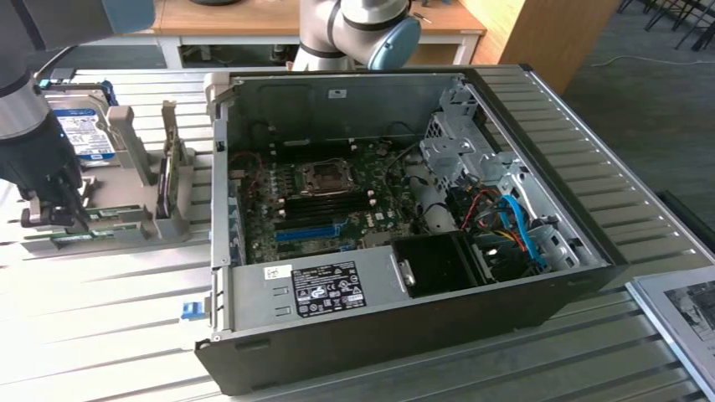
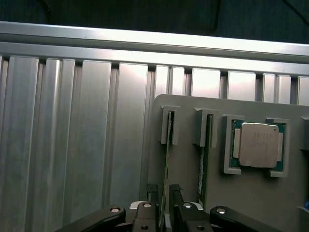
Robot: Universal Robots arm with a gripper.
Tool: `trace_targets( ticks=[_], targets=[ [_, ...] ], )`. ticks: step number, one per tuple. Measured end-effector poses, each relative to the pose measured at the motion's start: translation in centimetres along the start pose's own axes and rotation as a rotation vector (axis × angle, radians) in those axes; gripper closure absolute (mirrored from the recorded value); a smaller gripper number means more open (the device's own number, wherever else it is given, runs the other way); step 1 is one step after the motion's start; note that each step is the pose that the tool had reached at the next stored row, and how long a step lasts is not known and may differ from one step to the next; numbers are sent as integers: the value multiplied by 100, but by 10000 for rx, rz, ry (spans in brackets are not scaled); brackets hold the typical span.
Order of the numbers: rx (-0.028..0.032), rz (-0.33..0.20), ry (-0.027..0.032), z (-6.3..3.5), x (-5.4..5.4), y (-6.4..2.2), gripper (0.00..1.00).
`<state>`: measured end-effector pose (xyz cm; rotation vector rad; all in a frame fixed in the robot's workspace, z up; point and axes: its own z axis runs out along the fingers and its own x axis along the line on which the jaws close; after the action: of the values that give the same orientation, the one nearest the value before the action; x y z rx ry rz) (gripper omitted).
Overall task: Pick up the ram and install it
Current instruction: 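Pick up the ram and move it above insertion slot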
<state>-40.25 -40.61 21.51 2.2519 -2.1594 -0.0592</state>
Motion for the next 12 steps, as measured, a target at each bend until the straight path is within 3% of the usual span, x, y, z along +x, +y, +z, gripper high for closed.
trace_targets(
  ticks=[12],
  targets=[
    [2,-3,-1,52,6,-26,76]
  ],
)
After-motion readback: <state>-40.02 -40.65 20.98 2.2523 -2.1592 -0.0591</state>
